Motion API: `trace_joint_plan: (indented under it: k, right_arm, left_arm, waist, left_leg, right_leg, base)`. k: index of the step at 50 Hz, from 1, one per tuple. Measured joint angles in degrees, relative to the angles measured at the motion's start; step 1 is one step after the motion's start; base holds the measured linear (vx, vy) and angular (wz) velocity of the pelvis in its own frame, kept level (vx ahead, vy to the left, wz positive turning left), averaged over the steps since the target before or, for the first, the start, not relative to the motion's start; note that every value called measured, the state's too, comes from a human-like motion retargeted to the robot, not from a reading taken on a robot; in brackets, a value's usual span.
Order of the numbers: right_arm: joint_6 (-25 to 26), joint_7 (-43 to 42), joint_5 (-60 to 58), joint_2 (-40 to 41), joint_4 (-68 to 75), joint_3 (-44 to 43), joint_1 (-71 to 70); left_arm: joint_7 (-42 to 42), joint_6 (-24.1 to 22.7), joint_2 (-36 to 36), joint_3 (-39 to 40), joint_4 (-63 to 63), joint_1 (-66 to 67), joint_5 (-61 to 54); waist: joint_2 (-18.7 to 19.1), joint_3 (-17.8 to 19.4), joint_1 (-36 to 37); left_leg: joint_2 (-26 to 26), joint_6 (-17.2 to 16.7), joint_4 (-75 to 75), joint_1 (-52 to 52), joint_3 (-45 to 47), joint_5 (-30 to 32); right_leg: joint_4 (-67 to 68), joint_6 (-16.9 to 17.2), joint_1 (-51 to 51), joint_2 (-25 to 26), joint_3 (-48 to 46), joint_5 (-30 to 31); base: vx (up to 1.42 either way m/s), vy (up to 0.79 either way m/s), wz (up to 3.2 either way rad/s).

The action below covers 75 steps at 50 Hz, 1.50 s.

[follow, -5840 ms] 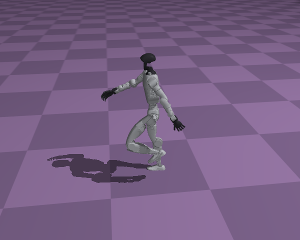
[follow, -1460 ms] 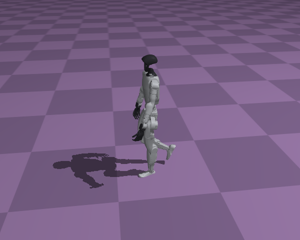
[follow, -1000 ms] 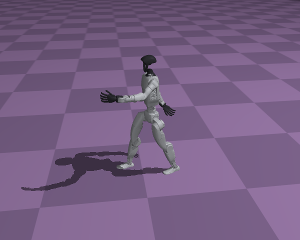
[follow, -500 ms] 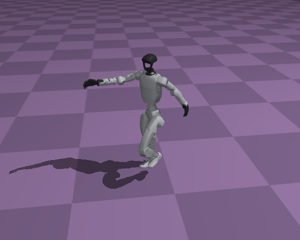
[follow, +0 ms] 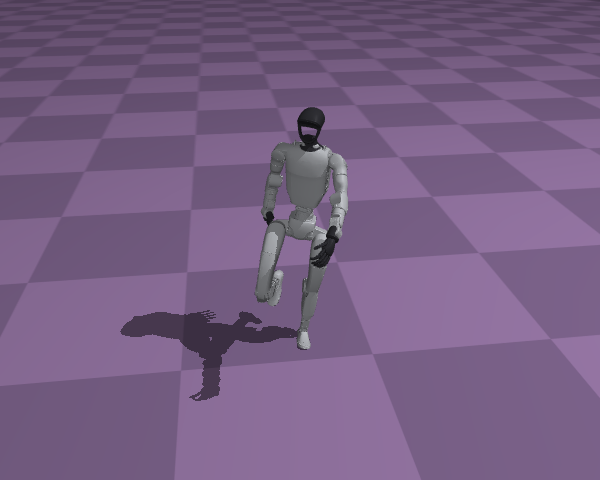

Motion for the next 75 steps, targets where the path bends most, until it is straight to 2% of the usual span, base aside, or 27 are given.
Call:
trace_joint_plan:
  k: [6, 9, 12, 15, 17, 19, 20, 22, 24, 25, 27, 28, 30, 33, 37, 40, 45, 50, 52, 55, 57, 60, 63, 65, 68, 72, 75]
  right_arm:
    - [1.5, 3.2, 5.4, 12.0, 9.3, 0.9, 17.3]
    - [2.4, 6.2, 9.8, 13.7, 8.6, 2.8, 21.5]
    - [2.8, 8.6, 12.3, 13.1, 6.7, 5.7, 21.7]
    - [2.3, 6.6, 10.8, 11.5, 6.8, 7.2, 17.9]
    - [2.1, 2.0, 5.6, 10.6, 9.3, 6.4, 12.5]
    - [2.1, -3.3, -0.2, 10.5, 13.2, 6.2, 6.4]
    - [2.4, -5.8, -2.4, 10.4, 15.2, 6.4, 2.9]
    - [3.9, -10.1, -4.1, 8.3, 18.3, 7.6, -4.7]
    - [6.3, -13.8, -3.8, 5.1, 20.3, 9.0, -11.8]
    - [7.7, -15.5, -3.0, 3.2, 21.0, 9.5, -15.3]
    - [9.7, -18.7, 2.3, -1.7, 21.2, 9.8, -23.6]
    - [10.0, -21.0, 5.8, -4.4, 21.1, 9.1, -28.4]
    - [9.5, -26.4, 11.2, -9.8, 19.7, 4.4, -37.8]
    - [7.2, -31.0, 20.6, -17.4, 14.4, -5.1, -50.4]
    - [3.3, -32.2, 35.1, -25.2, 4.7, -11.0, -63.5]
    - [0.4, -33.5, 40.1, -30.1, -2.6, -10.0, -70.7]
    - [-2.4, -39.9, 37.4, -35.2, -12.9, -6.8, -78.2]
    - [-3.9, -44.1, 36.4, -34.6, -24.3, -9.3, -75.5]
    - [-4.2, -43.9, 35.5, -33.4, -29.2, -12.0, -70.3]
    - [-5.0, -42.5, 30.7, -30.6, -34.4, -16.6, -57.6]
    - [-3.8, -41.2, 25.2, -27.8, -34.3, -18.4, -46.9]
    - [0.0, -36.8, 15.9, -22.0, -27.1, -17.5, -31.9]
    - [2.8, -23.2, 9.8, -14.0, -13.6, -11.7, -21.1]
    - [2.5, -11.1, 5.7, -8.0, -5.7, -8.2, -14.6]
    - [0.3, 0.3, 2.1, -0.1, 0.6, -4.4, -4.2]
    - [0.5, 2.8, 6.2, 6.7, 3.6, -2.4, 8.1]
    - [2.1, 0.1, 12.5, 9.3, 5.2, -2.9, 15.5]
  left_arm:
    - [5.8, -5.3, 7.9, -10.3, -14.5, -19.2, -9.8]
    - [5.6, -7.8, 10.5, -11.1, -21.0, -23.3, -18.1]
    - [3.4, -9.6, 11.1, -9.5, -26.0, -24.3, -24.3]
    - [2.0, -10.9, 9.7, -6.2, -29.9, -22.2, -28.2]
    - [3.5, -12.3, 8.3, -4.0, -31.6, -19.5, -28.8]
    - [4.2, -13.3, 6.6, -3.2, -32.6, -14.8, -27.1]
    - [4.3, -13.5, 5.7, -3.0, -32.7, -11.8, -26.2]
    - [5.5, -13.4, 3.5, -2.7, -31.3, -3.6, -26.0]
    - [8.1, -12.5, 1.2, -2.8, -27.6, 6.6, -27.0]
    - [9.8, -11.7, 0.0, -2.9, -24.9, 12.1, -27.5]
    - [11.6, -8.7, -2.5, -2.8, -15.3, 21.9, -26.6]
    - [11.3, -6.6, -3.6, -2.1, -9.0, 25.8, -24.9]
    - [8.3, -1.4, -5.0, 1.1, 3.5, 33.3, -17.8]
    - [-1.4, 3.8, -4.7, 6.7, 16.1, 44.9, 0.3]
    - [-10.5, 1.3, -0.8, 5.8, 16.3, 63.5, 14.5]
    - [-10.2, -2.4, 2.9, 4.7, 11.0, 76.7, 14.2]
    - [2.0, -2.6, 2.3, 14.1, 11.9, 87.3, -0.3]
    - [15.1, -1.8, -2.5, 28.1, 19.6, 81.3, -17.0]
    - [18.1, -1.5, -3.8, 30.5, 21.1, 74.3, -26.2]
    - [17.9, -0.3, -5.4, 32.5, 21.5, 62.7, -32.0]
    - [15.8, 0.8, -6.4, 30.3, 20.6, 53.5, -32.1]
    - [10.9, 2.5, -8.2, 22.2, 17.4, 39.1, -28.3]
    - [5.5, 3.1, -9.9, 12.4, 11.5, 25.3, -20.8]
    - [2.9, 3.1, -10.6, 7.4, 6.4, 17.2, -16.0]
    - [2.2, 2.0, -9.7, 2.2, -2.4, 7.2, -13.3]
    - [6.2, -0.6, -5.6, -2.5, -13.1, -4.4, -17.1]
    - [9.3, -3.4, -1.9, -4.4, -19.8, -10.2, -22.3]
  waist:
    - [2.5, 2.7, -10.1]
    - [2.5, 2.5, -11.4]
    - [2.1, 0.6, -10.2]
    - [-0.5, -1.4, -9.0]
    - [-4.5, -0.2, -8.6]
    - [-6.9, 1.1, -5.0]
    - [-6.9, 1.7, -2.2]
    - [-7.1, 2.3, 3.2]
    - [-8.5, 2.8, 7.8]
    - [-9.8, 3.1, 9.8]
    - [-13.7, 0.8, 10.6]
    - [-13.9, -1.3, 10.0]
    - [-13.8, -3.0, 9.7]
    - [-13.6, -2.9, 12.3]
    - [-14.8, -2.8, 18.6]
    - [-15.9, -2.6, 23.4]
    - [-16.6, -2.2, 27.3]
    - [-17.9, -1.7, 27.7]
    - [-19.1, 0.2, 28.5]
    - [-14.5, 2.0, 28.7]
    - [-11.3, 3.1, 27.1]
    - [-7.9, 4.5, 24.1]
    - [-6.2, 3.9, 19.4]
    - [-4.6, 3.7, 15.3]
    - [-2.1, 4.0, 9.3]
    - [0.0, 4.4, 2.0]
    - [0.6, 4.6, -2.4]
  left_leg:
    - [2.5, 1.8, -1.6, 5.4, -14.2, 0.0]
    - [2.6, 2.0, -1.6, 7.3, -17.6, -0.4]
    - [1.6, 1.6, -1.3, 8.2, -19.6, -1.1]
    - [-2.3, 1.0, -0.4, 10.0, -23.0, -2.4]
    - [-6.2, 1.1, -0.2, 14.6, -26.8, -3.8]
    - [-6.6, 0.7, 0.3, 18.5, -28.2, -5.4]
    - [-4.7, -0.1, 0.6, 20.0, -27.6, -6.3]
    - [-4.8, 0.4, 2.9, 21.0, -27.6, -5.0]
    - [-8.2, 2.0, 8.6, 20.3, -26.7, -1.6]
    - [-10.9, 3.0, 13.1, 19.0, -25.5, 0.3]
    - [-17.4, 5.2, 34.3, 5.8, -18.6, 1.7]
    - [-17.1, 5.7, 47.9, -3.9, -13.7, 1.1]
    - [-12.6, 7.2, 69.4, -17.7, -4.2, -0.7]
    - [-4.3, 10.2, 91.8, -29.4, 5.9, -7.5]
    - [1.0, 10.6, 108.6, -40.8, 13.5, -13.3]
    - [4.1, 10.1, 111.8, -46.2, 17.0, -14.0]
    - [8.4, 11.1, 101.3, -46.7, 19.5, -14.3]
    - [7.3, 11.8, 65.1, -33.9, 27.3, -15.7]
    - [1.6, 7.9, 38.8, -23.3, 33.5, -11.4]
    - [-1.8, 0.9, 9.2, -10.7, 36.6, -1.7]
    - [-2.3, -0.7, 2.2, -6.4, 32.8, 1.7]
    - [-3.0, 0.0, -1.6, -1.5, 22.5, 2.9]
    - [-3.1, 2.0, -1.2, 0.1, 11.5, 1.6]
    - [-2.2, 2.5, 0.4, 1.1, 4.9, 0.1]
    - [0.1, 2.4, 3.8, 2.6, -2.9, -2.1]
    - [2.4, 3.4, 4.6, 5.0, -10.5, -2.8]
    - [4.1, 4.2, 2.9, 7.6, -13.8, -2.2]
  right_leg:
    - [-0.6, 2.0, -9.6, -2.3, -0.9, -5.7]
    - [-13.3, 1.4, -10.8, -4.1, -1.2, -7.4]
    - [-36.7, 0.3, -7.8, -5.3, -1.8, -8.0]
    - [-72.0, 1.8, 3.1, -6.0, -0.1, -4.5]
    - [-89.9, 6.4, 12.7, -8.1, 4.0, 0.6]
    - [-95.6, 10.4, 17.1, -6.5, 8.8, 4.5]
    - [-96.4, 10.4, 18.3, -3.2, 11.0, 6.1]
    - [-96.7, 10.4, 20.3, -1.6, 13.4, 8.1]
    - [-96.5, 10.4, 23.1, -4.1, 14.6, 7.4]
    - [-96.3, 10.4, 24.5, -6.5, 15.0, 6.5]
    - [-96.0, 10.0, 24.0, -13.7, 14.3, 4.6]
    - [-95.5, 8.6, 22.5, -14.7, 13.0, 3.8]
    - [-94.4, 6.1, 21.7, -15.0, 10.8, 2.0]
    - [-94.2, 3.5, 23.2, -14.2, 8.9, -0.1]
    - [-95.1, 2.1, 24.1, -13.7, 8.4, -1.3]
    - [-95.4, 1.8, 24.3, -13.7, 7.9, -2.2]
    - [-95.5, 1.8, 26.4, -13.3, 4.5, -4.8]
    - [-93.7, 3.9, 28.4, -14.8, -0.2, -7.5]
    - [-92.4, 5.7, 29.6, -16.3, -1.6, -8.2]
    - [-89.5, 5.2, 33.8, -12.2, -5.2, -8.6]
    - [-85.1, 3.2, 36.4, -10.5, -8.6, -6.6]
    - [-67.9, 0.5, 35.0, -10.4, -9.8, -2.1]
    - [-42.0, 2.2, 24.8, -8.7, -3.0, -0.2]
    - [-26.9, 3.3, 18.8, -5.9, 0.4, -1.9]
    - [-9.4, 0.8, 11.9, -5.7, -0.9, -7.7]
    - [2.5, -4.0, 3.3, -8.8, -4.9, -15.7]
    - [1.0, -3.3, -2.7, -7.1, -5.7, -18.5]
  base:
    - [0.44, -0.12, 2.27]
    - [0.42, -0.18, 1.10]
    - [0.43, -0.19, 0.64]
    - [0.51, -0.23, 1.10]
    - [0.60, -0.29, 1.41]
    - [0.58, -0.52, 0.38]
    - [0.55, -0.66, -0.37]
    - [0.51, -0.43, -0.43]
    - [0.47, -0.09, -0.28]
    - [0.41, 0.05, 0.17]
    - [0.33, 0.03, 0.95]
    - [0.29, -0.07, 1.45]
    - [0.31, -0.14, 1.29]
    - [0.33, -0.13, 0.52]
    - [0.30, -0.09, 0.02]
    - [0.29, -0.03, 0.09]
    - [0.33, 0.03, 0.48]
    - [0.39, 0.13, 0.76]
    - [0.42, 0.24, 0.71]
    - [0.44, 0.31, 1.18]
    - [0.47, 0.33, 2.18]
    - [0.49, 0.31, 2.72]
    - [0.50, 0.19, 3.00]
    - [0.53, 0.07, 2.97]
    - [0.53, -0.01, 2.48]
    - [0.49, -0.09, 1.77]
    - [0.45, -0.17, 1.16]
